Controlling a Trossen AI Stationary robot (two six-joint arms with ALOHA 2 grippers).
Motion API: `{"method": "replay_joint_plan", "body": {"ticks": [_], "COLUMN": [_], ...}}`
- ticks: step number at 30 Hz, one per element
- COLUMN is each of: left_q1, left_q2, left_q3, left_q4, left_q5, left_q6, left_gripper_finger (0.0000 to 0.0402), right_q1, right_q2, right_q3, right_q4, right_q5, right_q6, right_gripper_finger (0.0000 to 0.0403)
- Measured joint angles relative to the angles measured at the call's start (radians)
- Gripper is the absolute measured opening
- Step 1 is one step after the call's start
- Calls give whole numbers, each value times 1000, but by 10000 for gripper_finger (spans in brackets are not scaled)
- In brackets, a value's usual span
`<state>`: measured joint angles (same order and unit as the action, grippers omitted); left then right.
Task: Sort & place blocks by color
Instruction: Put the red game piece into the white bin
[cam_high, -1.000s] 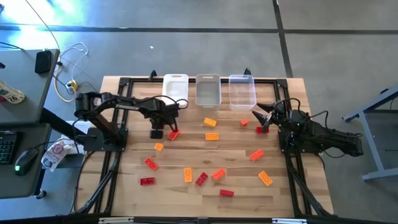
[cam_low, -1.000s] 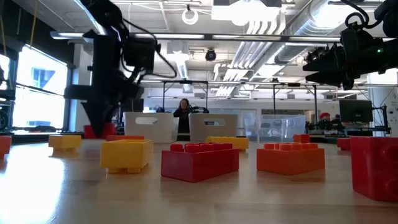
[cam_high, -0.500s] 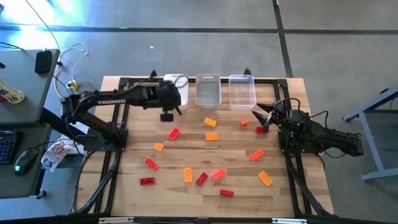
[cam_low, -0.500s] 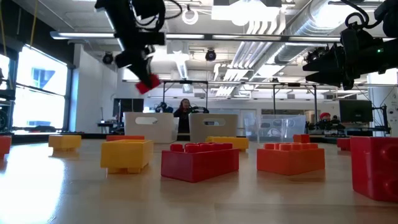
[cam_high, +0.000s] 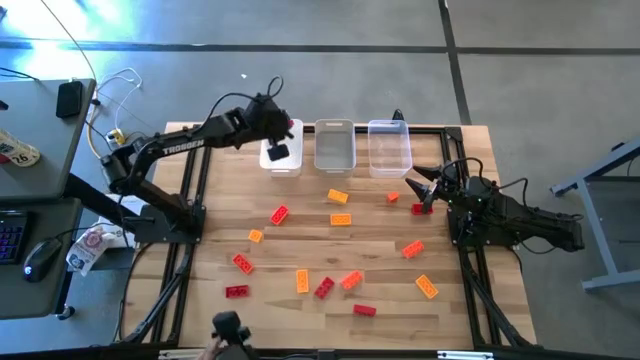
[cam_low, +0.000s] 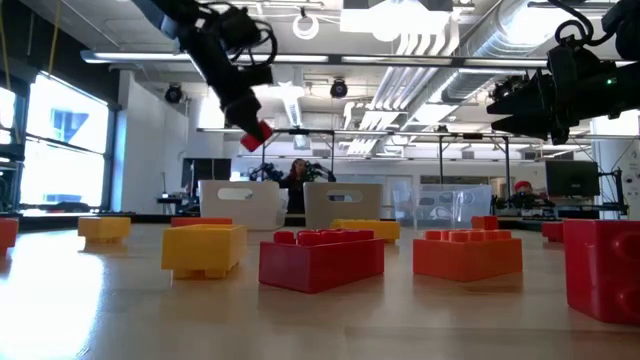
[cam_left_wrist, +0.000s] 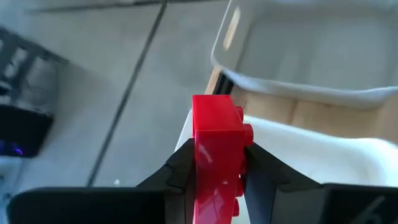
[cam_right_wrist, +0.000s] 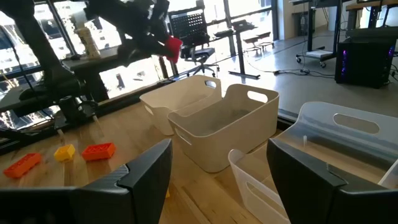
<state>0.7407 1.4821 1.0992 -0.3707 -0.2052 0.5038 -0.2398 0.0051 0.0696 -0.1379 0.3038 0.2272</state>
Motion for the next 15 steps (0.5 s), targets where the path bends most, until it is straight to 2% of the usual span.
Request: {"method": "replay_joint_plan", "body": {"ticks": [5, 15], "left_q1": [73, 116], "left_q2": [59, 161], "left_q3": [0, 0], "left_q4": [1, 2], "left_q5": [105, 153], "left_q6": [-5, -58], "left_gripper_finger": [81, 85], "right_q1": [0, 0], "right_q2": [0, 0], "right_q3": [0, 0], "right_q4": [0, 0], "right_q5": [0, 0], "right_q6": [0, 0], "right_gripper_finger": [250, 250]}}
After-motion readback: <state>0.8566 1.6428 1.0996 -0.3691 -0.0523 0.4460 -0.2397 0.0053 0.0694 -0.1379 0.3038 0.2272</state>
